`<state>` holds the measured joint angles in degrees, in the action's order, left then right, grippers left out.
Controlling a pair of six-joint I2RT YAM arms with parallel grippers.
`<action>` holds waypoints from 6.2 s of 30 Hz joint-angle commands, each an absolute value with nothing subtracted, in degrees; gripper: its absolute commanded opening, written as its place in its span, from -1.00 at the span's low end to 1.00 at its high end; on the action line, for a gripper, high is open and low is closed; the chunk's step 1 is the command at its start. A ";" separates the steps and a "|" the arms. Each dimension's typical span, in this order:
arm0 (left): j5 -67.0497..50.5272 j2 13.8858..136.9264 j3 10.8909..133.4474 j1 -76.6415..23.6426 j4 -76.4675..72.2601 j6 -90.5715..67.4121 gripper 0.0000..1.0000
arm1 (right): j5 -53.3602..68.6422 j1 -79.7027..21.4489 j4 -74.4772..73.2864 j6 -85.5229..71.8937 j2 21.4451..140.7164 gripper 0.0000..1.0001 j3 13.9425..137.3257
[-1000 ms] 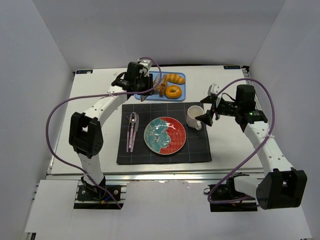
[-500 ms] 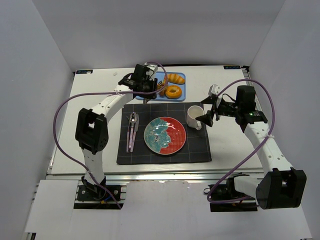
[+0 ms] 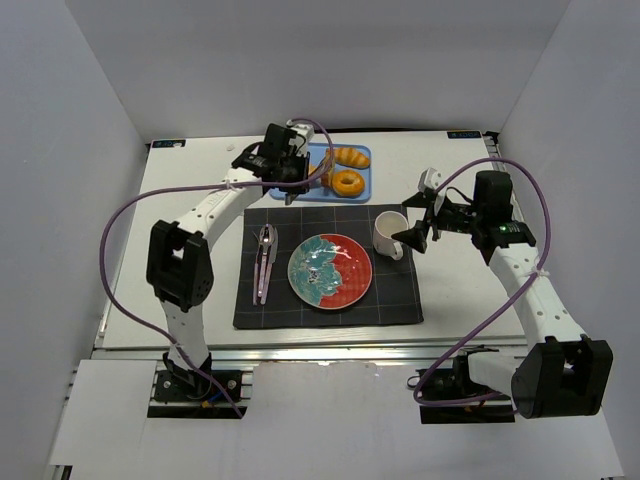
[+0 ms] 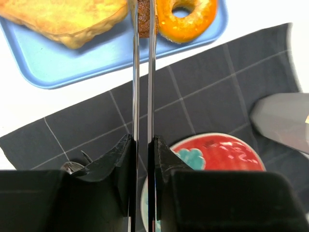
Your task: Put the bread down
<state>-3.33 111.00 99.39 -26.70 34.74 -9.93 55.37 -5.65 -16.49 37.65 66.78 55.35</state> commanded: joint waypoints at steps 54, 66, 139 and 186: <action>-13.81 61.69 56.24 -27.95 42.18 -30.59 -0.08 | 58.89 -4.57 -16.70 37.71 68.03 0.79 57.22; -15.29 72.93 65.47 -27.95 30.34 -31.02 -0.34 | 59.33 -4.57 -15.47 37.27 67.76 0.79 56.34; -14.50 98.29 93.79 -26.19 27.16 -27.07 -0.99 | 59.24 -3.43 -14.85 37.62 65.48 0.79 54.49; -16.88 59.59 58.62 -26.19 41.31 -26.46 0.05 | 61.26 -2.90 -18.81 39.11 67.94 0.69 57.66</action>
